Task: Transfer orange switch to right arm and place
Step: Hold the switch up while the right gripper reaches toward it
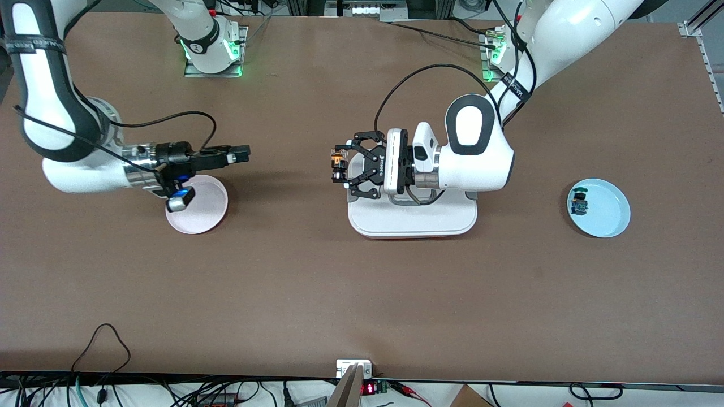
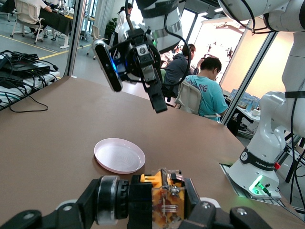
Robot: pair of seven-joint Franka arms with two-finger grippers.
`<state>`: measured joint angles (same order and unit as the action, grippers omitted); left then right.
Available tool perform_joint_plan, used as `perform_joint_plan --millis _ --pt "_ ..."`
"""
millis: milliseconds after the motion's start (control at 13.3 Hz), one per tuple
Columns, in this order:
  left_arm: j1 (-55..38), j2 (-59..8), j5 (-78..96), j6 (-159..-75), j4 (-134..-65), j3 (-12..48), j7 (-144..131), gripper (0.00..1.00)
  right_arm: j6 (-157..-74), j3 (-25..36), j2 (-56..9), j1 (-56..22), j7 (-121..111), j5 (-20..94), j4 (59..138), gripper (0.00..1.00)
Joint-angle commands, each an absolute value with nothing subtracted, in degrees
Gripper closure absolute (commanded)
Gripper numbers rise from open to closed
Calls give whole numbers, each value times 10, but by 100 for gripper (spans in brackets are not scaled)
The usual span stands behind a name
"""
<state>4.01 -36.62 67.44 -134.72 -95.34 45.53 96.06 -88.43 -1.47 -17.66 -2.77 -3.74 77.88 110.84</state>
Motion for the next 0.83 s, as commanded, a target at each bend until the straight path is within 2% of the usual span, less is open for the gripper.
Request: perform_joint_plan --millis 0,452,753 --pt "42 -362 694 -1342 -952 459 977 95 -890 -13 -198 -55 -93 839 1125 0" --pt "45 -361 694 -1342 -947 460 979 95 -893 -13 -252 -100 -158 926 1126 0" --pt "43 -361 693 -1343 -943 460 976 96 -916 -12 -261 -127 -161 974 1126 0"
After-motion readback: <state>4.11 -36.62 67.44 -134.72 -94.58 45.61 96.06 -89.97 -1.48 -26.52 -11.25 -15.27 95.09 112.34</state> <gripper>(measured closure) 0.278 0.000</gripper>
